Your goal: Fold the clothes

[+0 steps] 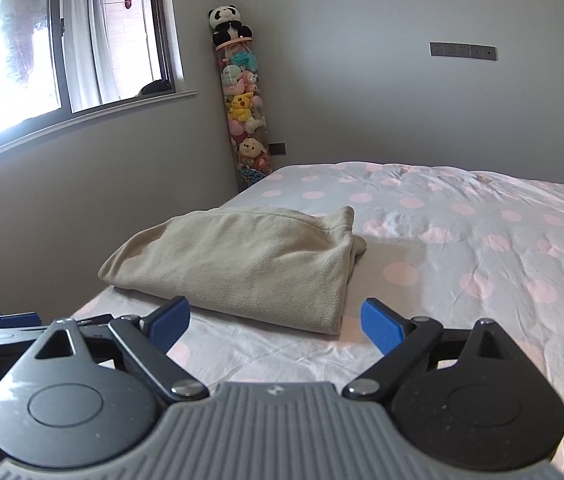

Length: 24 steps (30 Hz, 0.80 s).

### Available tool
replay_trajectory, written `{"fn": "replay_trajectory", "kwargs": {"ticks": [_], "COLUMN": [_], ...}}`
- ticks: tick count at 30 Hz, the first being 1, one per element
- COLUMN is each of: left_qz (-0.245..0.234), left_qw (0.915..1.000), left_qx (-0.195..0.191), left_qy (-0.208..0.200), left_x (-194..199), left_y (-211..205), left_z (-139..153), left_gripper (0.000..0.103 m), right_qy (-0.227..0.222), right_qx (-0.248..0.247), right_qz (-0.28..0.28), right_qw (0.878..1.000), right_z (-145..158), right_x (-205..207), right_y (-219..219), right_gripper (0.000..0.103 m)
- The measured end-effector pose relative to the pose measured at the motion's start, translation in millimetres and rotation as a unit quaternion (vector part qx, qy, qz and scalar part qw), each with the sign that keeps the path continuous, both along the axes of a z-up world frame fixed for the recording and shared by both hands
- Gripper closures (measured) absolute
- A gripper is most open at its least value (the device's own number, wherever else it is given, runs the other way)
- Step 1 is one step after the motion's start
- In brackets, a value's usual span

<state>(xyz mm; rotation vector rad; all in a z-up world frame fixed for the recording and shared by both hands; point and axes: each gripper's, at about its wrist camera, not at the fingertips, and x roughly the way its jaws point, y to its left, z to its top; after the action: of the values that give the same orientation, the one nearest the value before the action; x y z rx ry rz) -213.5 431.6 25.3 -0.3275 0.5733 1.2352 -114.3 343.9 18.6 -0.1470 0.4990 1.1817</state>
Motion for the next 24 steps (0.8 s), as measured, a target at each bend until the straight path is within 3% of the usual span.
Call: {"fn": "replay_trajectory", "kwargs": {"ticks": [24], "left_qz": [-0.003], "left_qw": [1.0000], "left_qx": [-0.006], "left_qy": [0.001], "left_x": [-0.3], "left_y": [-4.9], "left_z": [-2.5], "left_gripper": [0.023], "right_qy": [0.002], "right_qx": [-0.004], "right_qz": [0.013], "right_qw": [1.000], "right_z": [-1.8], "right_x": [-7.7], "right_y": [-4.1], "right_gripper": [0.009]}}
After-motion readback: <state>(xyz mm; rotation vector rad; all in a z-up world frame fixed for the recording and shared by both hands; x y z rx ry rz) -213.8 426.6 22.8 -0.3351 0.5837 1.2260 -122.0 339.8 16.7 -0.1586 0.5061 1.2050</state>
